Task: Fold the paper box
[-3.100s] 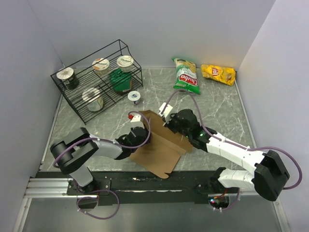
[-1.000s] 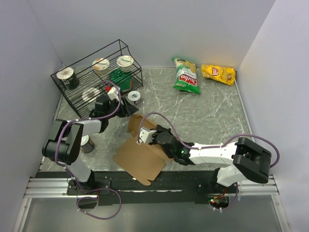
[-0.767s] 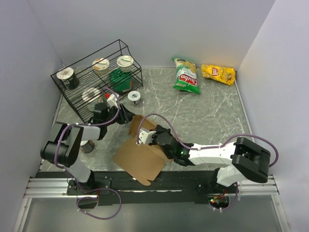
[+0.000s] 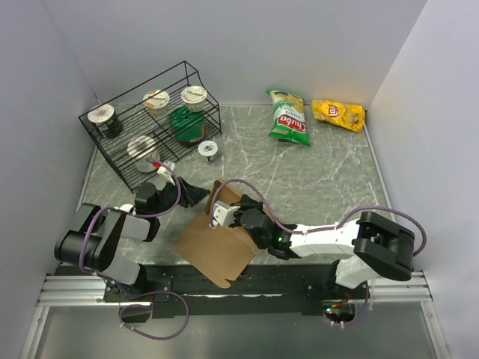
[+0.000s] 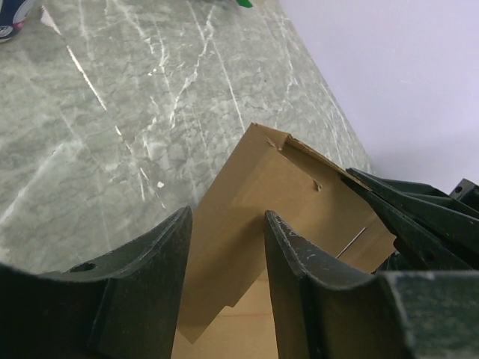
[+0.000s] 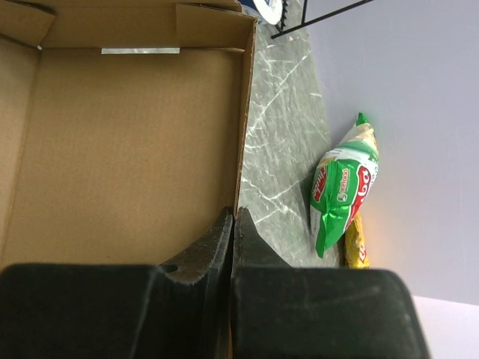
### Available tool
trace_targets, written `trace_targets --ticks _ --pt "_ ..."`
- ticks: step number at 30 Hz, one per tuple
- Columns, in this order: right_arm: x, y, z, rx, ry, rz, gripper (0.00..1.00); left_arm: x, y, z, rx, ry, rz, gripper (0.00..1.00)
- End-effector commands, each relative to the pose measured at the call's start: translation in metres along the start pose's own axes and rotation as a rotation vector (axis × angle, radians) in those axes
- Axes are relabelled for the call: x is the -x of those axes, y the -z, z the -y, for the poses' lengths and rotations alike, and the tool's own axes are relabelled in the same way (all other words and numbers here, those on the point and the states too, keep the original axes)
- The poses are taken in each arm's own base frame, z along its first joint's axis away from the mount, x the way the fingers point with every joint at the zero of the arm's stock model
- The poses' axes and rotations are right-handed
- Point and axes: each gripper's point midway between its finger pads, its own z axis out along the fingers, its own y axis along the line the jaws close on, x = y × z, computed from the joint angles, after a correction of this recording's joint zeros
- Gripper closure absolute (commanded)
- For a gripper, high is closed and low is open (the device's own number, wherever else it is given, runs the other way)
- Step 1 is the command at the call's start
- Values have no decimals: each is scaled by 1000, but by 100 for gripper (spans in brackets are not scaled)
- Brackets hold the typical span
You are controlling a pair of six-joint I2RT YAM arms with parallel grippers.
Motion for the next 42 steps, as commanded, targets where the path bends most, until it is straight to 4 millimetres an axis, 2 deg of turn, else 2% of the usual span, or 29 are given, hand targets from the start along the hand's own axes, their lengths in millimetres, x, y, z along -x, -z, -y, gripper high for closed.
trace_targets --ticks 1,12,13,17,20,26,27,29,30,31,32,35,40,42 --pt "3 2 -6 32 -11 19 100 7 2 21 -119 -90 45 51" --pt "3 1 -9 32 11 13 100 2 2 25 -112 -183 49 50" --pt "4 1 -9 34 8 18 100 -2 2 20 -86 -176 28 50" --pt "5 2 -11 52 -11 23 100 5 -3 15 -49 -245 24 50" --pt "8 3 -10 54 -23 30 100 7 -7 12 -34 -249 25 51" --pt "0 2 -8 24 -13 -7 100 16 -5 11 30 -290 82 63" --pt "0 2 -7 20 -4 -8 100 9 -7 12 46 -293 61 64" --pt "1 1 -7 18 1 -10 100 15 -8 12 90 -338 85 66" --pt "1 0 -6 15 12 -11 100 7 -10 14 99 -343 58 69" --pt "2 0 -5 7 13 -8 100 8 -10 16 109 -358 63 70" --pt "2 0 -4 3 18 -8 100 14 -10 15 140 -387 89 71" --pt "5 0 -3 -1 45 -2 100 15 -11 18 158 -419 83 71" --pt "10 2 0 -10 64 19 100 6 -20 14 168 -431 25 71" --pt "11 3 0 -8 60 26 100 7 -24 15 169 -436 28 68"
